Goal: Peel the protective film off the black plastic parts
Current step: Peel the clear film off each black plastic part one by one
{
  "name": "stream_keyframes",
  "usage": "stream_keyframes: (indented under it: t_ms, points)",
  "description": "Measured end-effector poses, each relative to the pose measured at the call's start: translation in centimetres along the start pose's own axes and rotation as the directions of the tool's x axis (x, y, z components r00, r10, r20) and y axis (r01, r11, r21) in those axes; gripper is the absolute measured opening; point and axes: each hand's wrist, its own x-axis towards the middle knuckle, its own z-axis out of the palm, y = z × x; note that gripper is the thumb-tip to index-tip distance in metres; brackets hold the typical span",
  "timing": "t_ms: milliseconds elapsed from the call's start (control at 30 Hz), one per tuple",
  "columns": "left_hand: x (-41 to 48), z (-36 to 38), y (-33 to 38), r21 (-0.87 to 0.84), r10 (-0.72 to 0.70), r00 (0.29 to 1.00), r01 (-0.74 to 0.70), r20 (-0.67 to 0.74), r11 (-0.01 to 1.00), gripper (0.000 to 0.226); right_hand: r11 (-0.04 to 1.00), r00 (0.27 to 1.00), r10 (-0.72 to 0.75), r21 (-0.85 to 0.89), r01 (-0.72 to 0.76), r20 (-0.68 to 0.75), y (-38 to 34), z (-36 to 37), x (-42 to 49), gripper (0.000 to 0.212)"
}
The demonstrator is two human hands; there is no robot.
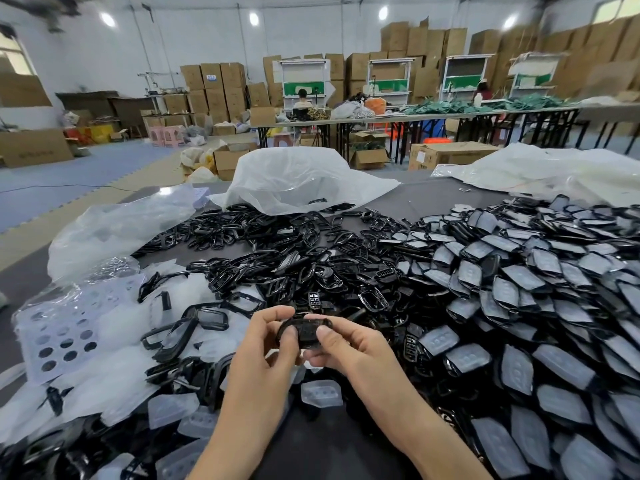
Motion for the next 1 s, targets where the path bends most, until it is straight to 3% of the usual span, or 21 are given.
stream_keyframes:
  t_ms: [200, 333, 400, 500, 600, 800, 1000]
  points:
    - [-0.4, -0.9, 0.3, 0.361, 0.148, 0.987, -0.162, 0.066, 0.919, 0.027, 0.961, 0.982, -0.103, -0.27, 0.057, -0.158, 0.4, -0.3, 0.0, 0.02]
    - [-0.2, -2.8, 0.0, 0.564, 0.199, 0.978, -0.203, 0.069, 0.8, 0.013, 0.95, 0.925, -0.191, -0.298, 0.09, -0.329, 0.3, -1.3, 0.4, 0.013]
    - [0.0, -3.7, -0.2, 0.643, 0.204, 0.968, -0.25, 0.147, 0.724, 0.007, 0.953, 0.904, -0.206, -0.286, 0.099, -0.374, 0.3, -1.8, 0.5, 0.012]
    - [-0.1, -4.3, -0.8, 0.724, 0.139, 0.944, -0.319, 0.298, 0.612, 0.024, 0.95, 0.897, -0.219, -0.295, 0.105, -0.385, 0.4, -1.8, 0.5, 0.01]
    - [-0.2, -3.7, -1.3, 0.793, 0.052, 0.949, -0.29, 0.312, 0.536, 0.044, 0.942, 0.896, -0.232, -0.317, 0.11, -0.379, 0.5, -1.6, 0.5, 0.009]
    - [-0.1, -3.2, -1.3, 0.811, 0.111, 0.965, -0.258, 0.236, 0.525, 0.02, 0.945, 0.897, -0.229, -0.306, 0.112, -0.377, 0.5, -1.6, 0.4, 0.008]
    - [0.0, -3.1, -1.8, 0.79, 0.079, 0.965, -0.249, 0.248, 0.561, 0.022, 0.948, 0.9, -0.22, -0.302, 0.106, -0.376, 0.5, -1.5, 0.4, 0.008]
